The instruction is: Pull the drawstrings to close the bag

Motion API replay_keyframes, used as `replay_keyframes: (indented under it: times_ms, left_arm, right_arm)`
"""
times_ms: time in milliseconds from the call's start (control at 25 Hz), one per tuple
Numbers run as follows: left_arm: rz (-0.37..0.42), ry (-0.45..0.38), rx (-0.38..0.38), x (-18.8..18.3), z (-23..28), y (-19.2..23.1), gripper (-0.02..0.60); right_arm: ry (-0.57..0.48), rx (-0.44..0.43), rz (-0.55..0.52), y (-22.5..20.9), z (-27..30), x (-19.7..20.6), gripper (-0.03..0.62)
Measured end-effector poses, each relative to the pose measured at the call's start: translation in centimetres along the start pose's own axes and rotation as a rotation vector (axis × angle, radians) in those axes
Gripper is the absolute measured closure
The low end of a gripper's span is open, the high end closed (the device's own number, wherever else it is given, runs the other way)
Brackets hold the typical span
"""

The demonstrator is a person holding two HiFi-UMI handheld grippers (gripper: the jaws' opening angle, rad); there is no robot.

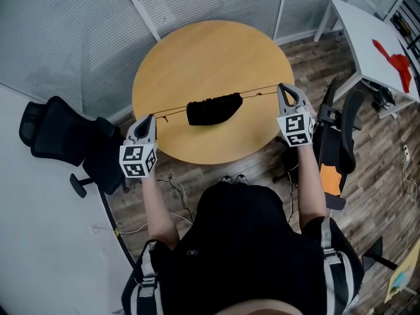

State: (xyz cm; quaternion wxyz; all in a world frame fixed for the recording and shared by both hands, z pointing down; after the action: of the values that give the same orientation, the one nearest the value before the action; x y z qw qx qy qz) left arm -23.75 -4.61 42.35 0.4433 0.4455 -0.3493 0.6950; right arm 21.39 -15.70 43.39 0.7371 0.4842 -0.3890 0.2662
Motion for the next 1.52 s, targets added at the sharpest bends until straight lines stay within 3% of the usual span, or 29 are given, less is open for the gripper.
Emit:
replay_keyframes:
  times_ms: [1520]
  left_arm:
    - [-0.036,0.064,-0.177,0.9,-2.0,-0.8,0.568]
  right_arm:
    - [0.012,0.071,-0.022,-1.9,0.2,2.0,0.534]
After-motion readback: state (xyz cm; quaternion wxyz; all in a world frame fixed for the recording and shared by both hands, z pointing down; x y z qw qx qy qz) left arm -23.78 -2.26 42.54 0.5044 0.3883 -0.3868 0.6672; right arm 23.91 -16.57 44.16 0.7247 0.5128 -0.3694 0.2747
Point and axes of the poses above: the fingertips, and each gripper's own axes: z forward along the fingers, y to its left, x out of its underside, the point moved 9 cm from there along -z, backward along the fingers, and after that the axes turned 5 degrees about x, right-handed, at the moved point
